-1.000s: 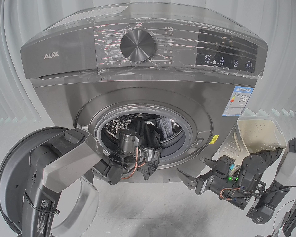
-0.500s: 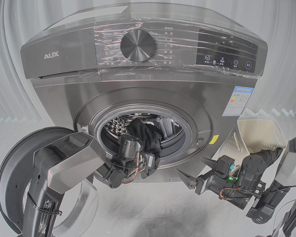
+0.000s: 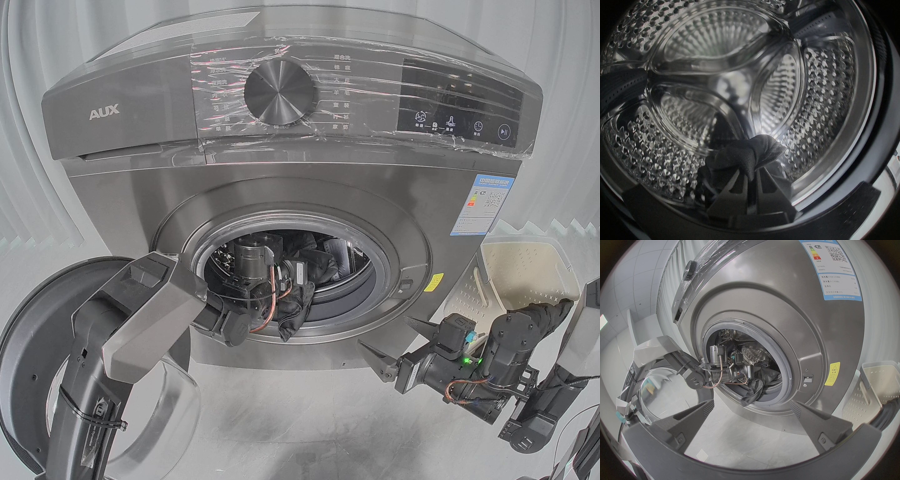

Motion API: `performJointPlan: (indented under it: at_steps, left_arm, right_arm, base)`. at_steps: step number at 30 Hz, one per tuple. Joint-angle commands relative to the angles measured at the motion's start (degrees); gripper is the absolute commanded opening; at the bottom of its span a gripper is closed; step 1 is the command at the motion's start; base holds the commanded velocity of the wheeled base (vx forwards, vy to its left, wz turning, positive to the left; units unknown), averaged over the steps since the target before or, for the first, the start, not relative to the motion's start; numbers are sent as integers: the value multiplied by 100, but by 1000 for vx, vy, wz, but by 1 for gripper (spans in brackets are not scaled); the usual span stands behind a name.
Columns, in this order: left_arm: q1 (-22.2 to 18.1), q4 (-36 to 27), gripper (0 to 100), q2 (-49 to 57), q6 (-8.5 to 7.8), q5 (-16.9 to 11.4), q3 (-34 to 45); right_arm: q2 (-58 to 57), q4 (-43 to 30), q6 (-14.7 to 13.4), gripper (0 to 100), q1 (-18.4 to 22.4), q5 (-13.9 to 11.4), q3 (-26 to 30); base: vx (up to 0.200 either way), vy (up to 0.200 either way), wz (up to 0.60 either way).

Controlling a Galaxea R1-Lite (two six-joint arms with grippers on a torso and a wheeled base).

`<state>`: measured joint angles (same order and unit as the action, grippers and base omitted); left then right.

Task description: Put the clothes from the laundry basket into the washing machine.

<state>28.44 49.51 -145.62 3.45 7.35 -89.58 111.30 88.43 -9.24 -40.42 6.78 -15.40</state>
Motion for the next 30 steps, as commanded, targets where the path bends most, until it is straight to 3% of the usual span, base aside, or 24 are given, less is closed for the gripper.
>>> performJointPlan:
  at_steps: [1, 7, 14, 15, 19, 23, 30]
  left_arm:
    - [-234, 138, 0, -547, 86, 170, -939]
    - [-348, 121, 0, -810, 121, 293, -1624]
    - [-322, 138, 0, -696, 121, 284, -1150]
    - [-295, 138, 100, -635, 121, 276, -1044]
    - [-146, 68, 100, -318, 297, 170, -473]
    - [-84, -134, 100, -37, 297, -67, 248]
    - [-32, -205, 100, -81, 261, -93, 511]
  right_arm:
    - [6, 8, 1, 100, -9, -1, -7]
    - [6, -1, -34, 100, -1, -1, 2]
    - [6, -1, -34, 100, -1, -1, 2]
    - [6, -1, -34, 100, -1, -1, 2]
    - [6, -1, -34, 100, -1, -1, 2]
    - [15, -1, -34, 100, -1, -1, 2]
    - [15, -1, -34, 100, -9, -1, 10]
  base:
    - [0, 0, 0]
    - [0, 0, 0]
    - [0, 0, 0]
    - [0, 0, 0]
    - [0, 0, 0]
    - [0, 0, 0]
    - [0, 0, 0]
